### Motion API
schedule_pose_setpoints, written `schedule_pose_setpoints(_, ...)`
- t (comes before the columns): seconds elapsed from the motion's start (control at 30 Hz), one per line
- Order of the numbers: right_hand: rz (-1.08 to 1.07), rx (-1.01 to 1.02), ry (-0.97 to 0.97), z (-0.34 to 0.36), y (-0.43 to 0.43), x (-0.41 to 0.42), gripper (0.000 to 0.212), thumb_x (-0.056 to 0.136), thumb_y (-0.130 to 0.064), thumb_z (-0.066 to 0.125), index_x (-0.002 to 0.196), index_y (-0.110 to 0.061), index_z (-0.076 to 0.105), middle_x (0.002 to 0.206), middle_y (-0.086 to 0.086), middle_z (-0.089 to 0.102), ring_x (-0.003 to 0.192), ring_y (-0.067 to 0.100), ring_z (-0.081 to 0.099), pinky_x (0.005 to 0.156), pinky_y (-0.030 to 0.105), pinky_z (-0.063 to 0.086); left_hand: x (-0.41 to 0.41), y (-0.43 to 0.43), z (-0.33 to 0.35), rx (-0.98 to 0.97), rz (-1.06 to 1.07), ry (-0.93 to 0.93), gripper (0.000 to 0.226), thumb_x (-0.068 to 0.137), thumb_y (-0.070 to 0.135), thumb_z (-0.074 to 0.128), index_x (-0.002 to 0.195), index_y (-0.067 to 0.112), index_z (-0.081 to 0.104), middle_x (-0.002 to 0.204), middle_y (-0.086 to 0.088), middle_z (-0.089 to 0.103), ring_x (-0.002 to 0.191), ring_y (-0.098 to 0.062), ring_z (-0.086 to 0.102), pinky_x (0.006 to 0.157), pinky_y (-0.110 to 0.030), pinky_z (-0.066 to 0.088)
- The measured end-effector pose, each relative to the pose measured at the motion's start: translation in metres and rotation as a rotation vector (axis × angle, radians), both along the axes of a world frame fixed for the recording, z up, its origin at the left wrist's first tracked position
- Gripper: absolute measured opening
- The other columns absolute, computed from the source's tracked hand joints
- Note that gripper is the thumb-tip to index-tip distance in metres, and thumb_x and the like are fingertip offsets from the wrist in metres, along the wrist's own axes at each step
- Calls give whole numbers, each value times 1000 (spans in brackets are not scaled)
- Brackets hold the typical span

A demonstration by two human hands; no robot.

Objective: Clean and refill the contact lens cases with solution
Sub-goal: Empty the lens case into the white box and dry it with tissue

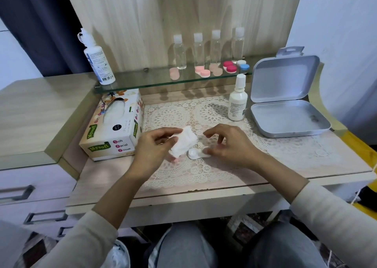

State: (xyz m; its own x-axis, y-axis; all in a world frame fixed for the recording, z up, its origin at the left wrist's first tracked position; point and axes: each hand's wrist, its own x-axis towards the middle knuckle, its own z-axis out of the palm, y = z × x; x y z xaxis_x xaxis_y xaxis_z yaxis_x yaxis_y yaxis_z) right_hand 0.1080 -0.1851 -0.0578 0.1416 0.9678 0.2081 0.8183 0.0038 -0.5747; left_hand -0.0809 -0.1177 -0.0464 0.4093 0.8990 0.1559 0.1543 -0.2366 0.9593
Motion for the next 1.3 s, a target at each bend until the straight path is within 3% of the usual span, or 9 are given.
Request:
schedule_pose_setpoints(0.1,94,-49,-189,-7,3,-3,40,74,-31,69,112,-18,64,112,-3,59,103,17,50,81,26,39,-5,6,1,-10,-11,28,27,85,-2,59,86,22,69,98,10,67,76,3,63,55,-12,49)
schedule_pose_setpoints(0.27,136,-26,-187,-10,7,-3,24,74,-22,66,98,-20,70,104,-5,58,96,15,46,76,23,34,-6,11,-2,15,-25,92,30,89,1,54,81,25,69,96,15,65,79,8,60,66,-10,48)
schedule_pose_setpoints(0.4,116,41,-225,-12,8,-1,24,75,-20,67,99,-21,70,100,-4,60,93,17,45,72,24,29,-3,7,-2,-63,-74,31,17,85,2,61,85,17,69,94,9,65,76,1,60,56,-11,46)
schedule_pose_setpoints(0.63,56,173,-226,-20,11,0,17,71,-27,62,81,-17,73,70,4,60,69,24,49,63,32,40,7,3,-2,-68,-121,-10,25,74,-1,70,82,23,70,95,10,67,87,-12,63,66,-34,56)
schedule_pose_setpoints(0.73,62,192,-247,-23,10,-3,12,70,-23,55,69,-16,65,63,-1,54,65,22,44,62,34,39,16,2,-13,97,-52,74,21,72,3,74,79,22,68,91,11,65,85,-12,62,66,-33,56)
schedule_pose_setpoints(0.87,52,240,-237,-24,9,-1,17,69,-22,57,77,-13,69,65,3,56,66,22,45,60,31,35,19,10,-31,597,-52,230,8,75,17,73,82,15,75,92,-2,68,85,-4,56,75,-11,42)
schedule_pose_setpoints(1.0,32,297,-205,-28,7,0,19,68,-21,64,82,-10,70,67,3,56,69,17,41,62,30,32,11,19,-34,869,-201,440,39,76,45,58,98,17,73,121,-1,62,104,-14,48,87,-24,43)
schedule_pose_setpoints(1.13,17,346,-184,-34,8,1,18,67,-16,75,82,-8,68,68,3,55,71,14,37,63,29,30,7,29,-34,1081,-305,553,35,80,31,55,109,16,68,122,-8,62,104,-21,54,81,-31,49)
schedule_pose_setpoints(1.3,53,409,-188,-35,4,-5,17,70,-16,65,84,-6,66,71,5,52,74,14,37,63,29,30,8,28,-36,1155,-287,479,27,84,17,51,97,6,72,103,-14,68,88,-27,67,76,-29,52)
